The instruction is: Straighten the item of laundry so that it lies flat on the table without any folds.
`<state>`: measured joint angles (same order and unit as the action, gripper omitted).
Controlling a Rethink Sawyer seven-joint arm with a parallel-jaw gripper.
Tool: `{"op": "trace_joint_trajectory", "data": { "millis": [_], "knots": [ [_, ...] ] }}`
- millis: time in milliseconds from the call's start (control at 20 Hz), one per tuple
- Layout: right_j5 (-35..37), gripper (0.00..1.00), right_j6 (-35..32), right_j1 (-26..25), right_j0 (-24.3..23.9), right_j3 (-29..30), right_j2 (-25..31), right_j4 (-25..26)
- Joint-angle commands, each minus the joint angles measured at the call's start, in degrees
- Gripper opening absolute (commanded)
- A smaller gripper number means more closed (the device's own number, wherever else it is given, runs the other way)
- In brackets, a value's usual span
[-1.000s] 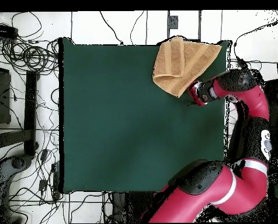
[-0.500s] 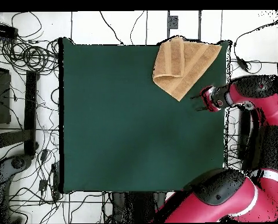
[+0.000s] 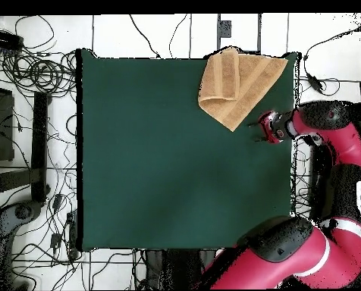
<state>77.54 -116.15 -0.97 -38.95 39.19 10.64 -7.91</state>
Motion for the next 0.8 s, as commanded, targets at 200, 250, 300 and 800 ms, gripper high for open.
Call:
{"op": "trace_joint_trajectory", "data": {
  "millis": [200,250,300,800],
  "knots": [
    [-19.15,1.00,0.08,-6.06,2.81,5.51,4.79,0.63],
    [-21.03,1.00,-1.04,-5.54,2.61,6.83,4.98,0.12],
    [-21.99,1.00,-1.74,-5.25,2.62,7.52,5.01,-0.07],
    [-26.00,1.00,-4.50,-2.58,2.33,11.91,4.71,-0.75]
  ]
}}
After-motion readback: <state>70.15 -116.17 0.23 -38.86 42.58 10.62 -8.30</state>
